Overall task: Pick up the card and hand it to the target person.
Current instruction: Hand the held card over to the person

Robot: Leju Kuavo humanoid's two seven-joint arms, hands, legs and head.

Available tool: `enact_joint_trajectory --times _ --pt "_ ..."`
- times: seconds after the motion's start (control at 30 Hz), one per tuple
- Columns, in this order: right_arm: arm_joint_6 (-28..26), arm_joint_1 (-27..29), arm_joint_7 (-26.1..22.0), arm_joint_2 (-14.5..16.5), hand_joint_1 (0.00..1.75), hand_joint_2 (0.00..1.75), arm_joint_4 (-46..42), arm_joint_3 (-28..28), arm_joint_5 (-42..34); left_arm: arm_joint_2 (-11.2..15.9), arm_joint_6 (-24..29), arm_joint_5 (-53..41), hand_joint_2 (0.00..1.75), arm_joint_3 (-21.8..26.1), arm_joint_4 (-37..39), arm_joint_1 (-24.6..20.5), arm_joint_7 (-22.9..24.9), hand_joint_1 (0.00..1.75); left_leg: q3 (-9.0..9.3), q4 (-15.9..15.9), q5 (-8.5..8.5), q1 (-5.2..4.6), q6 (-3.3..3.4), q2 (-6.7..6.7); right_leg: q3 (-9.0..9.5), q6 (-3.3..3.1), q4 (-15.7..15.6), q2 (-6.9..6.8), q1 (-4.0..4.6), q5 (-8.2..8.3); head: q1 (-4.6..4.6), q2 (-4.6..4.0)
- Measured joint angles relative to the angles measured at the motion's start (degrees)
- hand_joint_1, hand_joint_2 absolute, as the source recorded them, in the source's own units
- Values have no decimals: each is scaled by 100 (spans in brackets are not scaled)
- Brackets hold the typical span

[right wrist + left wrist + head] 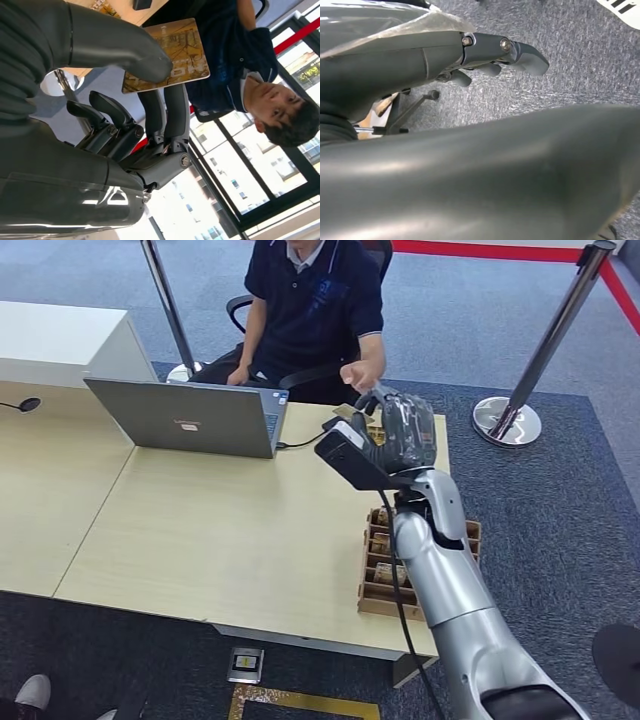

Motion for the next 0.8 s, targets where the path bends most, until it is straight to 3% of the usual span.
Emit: enact_joint_trajectory --times 0.7,0.73,0.8 --pt "-25 -89 2 172 173 175 685 -177 299 4 18 167 0 3 0 -10 15 0 -1 0 0 0 0 0 -1 0 0 0 0 0 -1 0" --pt "-33 -90 2 178 162 175 697 -180 302 4 18 163 0 3 0 -10 15 0 -1 0 0 0 0 0 -1 0 0 0 0 0 -1 0" --pt "-55 -91 -8 187 77 175 717 -195 302 4 18 149 0 3 0 -10 16 0 -1 0 0 0 0 0 -2 0 0 0 0 0 -1 0"
